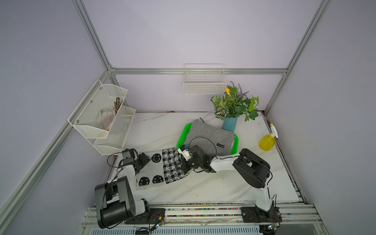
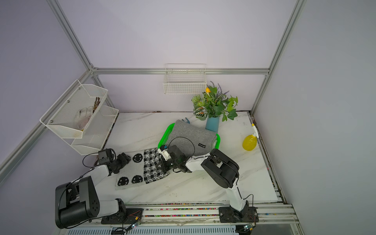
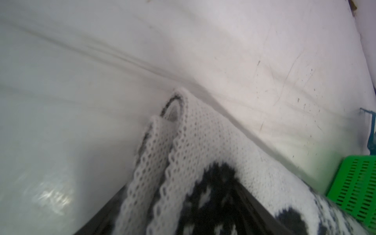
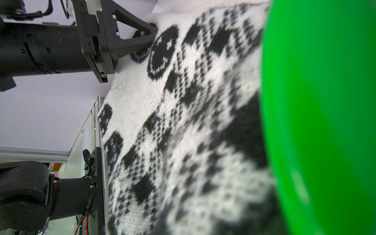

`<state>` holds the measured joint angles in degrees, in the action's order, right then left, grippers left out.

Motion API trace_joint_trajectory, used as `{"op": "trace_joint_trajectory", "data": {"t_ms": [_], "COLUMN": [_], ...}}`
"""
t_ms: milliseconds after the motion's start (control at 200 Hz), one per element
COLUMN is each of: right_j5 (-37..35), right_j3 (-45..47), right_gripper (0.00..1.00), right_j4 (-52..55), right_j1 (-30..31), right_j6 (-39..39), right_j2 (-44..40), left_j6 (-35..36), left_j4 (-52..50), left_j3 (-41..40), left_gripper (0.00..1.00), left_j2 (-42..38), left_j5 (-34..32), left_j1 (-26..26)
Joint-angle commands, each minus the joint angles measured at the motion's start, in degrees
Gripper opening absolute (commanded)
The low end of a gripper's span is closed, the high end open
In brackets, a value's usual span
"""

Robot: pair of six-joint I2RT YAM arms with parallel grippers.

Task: Put the folded scarf in the basket
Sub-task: Pick up the scarf at the center of the board, then place the scarf in the basket.

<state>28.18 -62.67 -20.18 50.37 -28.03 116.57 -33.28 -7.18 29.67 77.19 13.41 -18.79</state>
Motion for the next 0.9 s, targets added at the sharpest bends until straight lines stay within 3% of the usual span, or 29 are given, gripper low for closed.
{"op": "trace_joint_trajectory", "data": {"t_ms": [0, 105, 220, 430, 620, 750, 895], "right_j5": [-0.2, -0.5, -0.8, -1.1, -1.2, -3.4, -3.6], "right_j3": [1.1, 1.1, 1.5, 1.0, -2.3, -4.1, -4.6], "right_gripper": [0.00, 0.00, 0.00, 0.00, 0.00, 0.00, 0.00], "right_j4": [-1.0, -0.7, -0.4, 0.9, 3.3, 6.0, 5.5], "right_j1": [-1.4, -1.5, -1.4, -1.1, 1.5, 2.9, 3.5], "right_j6": [-1.0, -1.2, -1.1, -1.1, -2.1, -1.9, -3.8], "right_j2": [-1.1, -1.5, -2.4, -3.1, -4.3, -5.4, -6.3], "left_j6": [0.8, 1.2, 1.6, -0.3, -0.5, 0.1, 2.9], "left_j4": [-3.7, -2.7, -2.4, -0.6, -10.2, -14.8, -20.8], "left_j3": [-3.1, -3.2, -3.3, -3.4, -0.1, 3.2, 7.3], "left_gripper": [0.68, 0.53, 0.00, 0.00, 0.00, 0.00, 0.00], "left_j2": [1.9, 1.0, 0.7, -5.0, -16.4, -20.1, -23.0], "left_j5": [5.7, 6.8, 7.7, 10.8, 6.8, 9.1, 6.1], "left_j1": [2.8, 4.2, 4.4, 4.8, 4.8, 4.7, 4.8]}}
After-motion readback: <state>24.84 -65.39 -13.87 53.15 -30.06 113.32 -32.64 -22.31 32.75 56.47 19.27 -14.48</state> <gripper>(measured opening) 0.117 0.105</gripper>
